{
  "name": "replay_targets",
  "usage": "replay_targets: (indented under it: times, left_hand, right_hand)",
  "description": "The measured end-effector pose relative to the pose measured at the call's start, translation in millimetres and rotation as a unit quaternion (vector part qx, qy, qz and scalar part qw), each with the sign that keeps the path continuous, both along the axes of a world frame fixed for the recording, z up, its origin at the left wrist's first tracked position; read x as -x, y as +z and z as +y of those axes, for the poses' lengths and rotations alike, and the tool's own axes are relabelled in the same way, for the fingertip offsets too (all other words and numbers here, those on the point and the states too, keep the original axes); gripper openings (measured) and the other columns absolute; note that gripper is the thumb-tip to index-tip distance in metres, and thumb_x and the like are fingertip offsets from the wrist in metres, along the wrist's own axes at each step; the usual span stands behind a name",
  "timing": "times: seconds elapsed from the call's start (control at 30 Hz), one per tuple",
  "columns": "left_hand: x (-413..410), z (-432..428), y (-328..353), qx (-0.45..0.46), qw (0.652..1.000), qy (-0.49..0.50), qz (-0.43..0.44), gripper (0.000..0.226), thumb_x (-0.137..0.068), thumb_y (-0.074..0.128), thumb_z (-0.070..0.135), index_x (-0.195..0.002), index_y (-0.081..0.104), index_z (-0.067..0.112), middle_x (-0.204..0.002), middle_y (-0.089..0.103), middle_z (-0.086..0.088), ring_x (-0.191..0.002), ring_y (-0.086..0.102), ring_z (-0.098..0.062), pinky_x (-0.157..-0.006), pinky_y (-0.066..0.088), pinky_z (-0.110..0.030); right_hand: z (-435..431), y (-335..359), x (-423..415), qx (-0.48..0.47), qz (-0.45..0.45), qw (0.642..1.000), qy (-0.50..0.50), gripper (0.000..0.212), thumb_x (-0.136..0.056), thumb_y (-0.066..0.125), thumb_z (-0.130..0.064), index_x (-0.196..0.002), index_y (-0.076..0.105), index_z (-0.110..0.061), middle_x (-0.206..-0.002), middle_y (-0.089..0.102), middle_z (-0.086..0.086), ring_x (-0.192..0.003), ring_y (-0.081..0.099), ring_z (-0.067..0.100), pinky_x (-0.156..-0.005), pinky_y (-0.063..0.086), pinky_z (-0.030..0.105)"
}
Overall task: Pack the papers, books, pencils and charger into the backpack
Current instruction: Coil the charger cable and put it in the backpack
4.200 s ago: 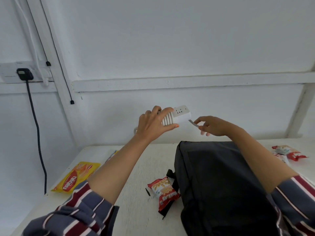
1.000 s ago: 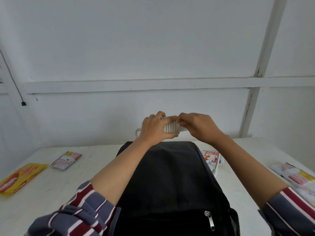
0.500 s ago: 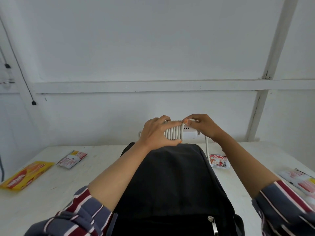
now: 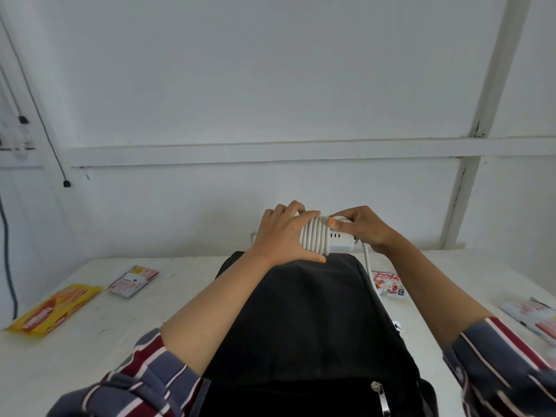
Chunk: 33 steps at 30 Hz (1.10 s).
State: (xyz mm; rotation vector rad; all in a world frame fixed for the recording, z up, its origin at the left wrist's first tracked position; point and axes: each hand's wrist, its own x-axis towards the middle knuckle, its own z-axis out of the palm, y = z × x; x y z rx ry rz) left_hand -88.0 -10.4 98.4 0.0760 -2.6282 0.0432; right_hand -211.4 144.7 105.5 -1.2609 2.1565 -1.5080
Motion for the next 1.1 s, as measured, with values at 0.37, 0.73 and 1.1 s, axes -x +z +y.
replay_targets:
  times: [0.37, 0.73, 1.1]
  left_hand:
    - [8.9, 15.7, 11.1, 0.069, 0.997, -0.008, 0.015, 0.092, -0.067, 0.050, 0.081, -0.145, 0.014, 0.046, -0.127, 0.054, -0.001, -0.115, 0.049, -0.024, -0.104, 0.024, -0.043]
    - [4.0, 13.4, 4.5, -0.004, 0.999, -0.033, 0.022, 0.087, -0.059, 0.039, 0.080, -0.131, 0.047, 0.031, -0.116, 0.058, -0.001, -0.102, 0.053, -0.022, -0.090, 0.036, -0.034]
    - [3.9, 14.6, 0.2, -0.019, 0.998, -0.051, 0.018, 0.080, -0.065, 0.046, 0.068, -0.129, 0.047, 0.020, -0.115, 0.060, -0.004, -0.097, 0.056, -0.022, -0.087, 0.041, -0.034]
  right_hand:
    - [10.0, 2.7, 4.3, 0.070, 0.014, 0.997, 0.015, 0.012, -0.080, 0.067, -0.023, -0.090, 0.072, -0.020, -0.088, 0.073, 0.002, -0.087, 0.067, 0.027, -0.081, 0.049, 0.042]
    - [7.3, 6.3, 4.8, 0.014, -0.011, 0.999, 0.051, 0.020, -0.083, 0.064, -0.025, -0.098, 0.071, -0.014, -0.092, 0.071, 0.007, -0.081, 0.066, 0.013, -0.075, 0.049, 0.020]
    - [6.9, 11.5, 10.1, -0.051, -0.064, 0.993, 0.080, 0.016, -0.092, 0.051, -0.020, -0.089, 0.064, -0.010, -0.077, 0.068, 0.001, -0.069, 0.066, 0.011, -0.062, 0.049, 0.018]
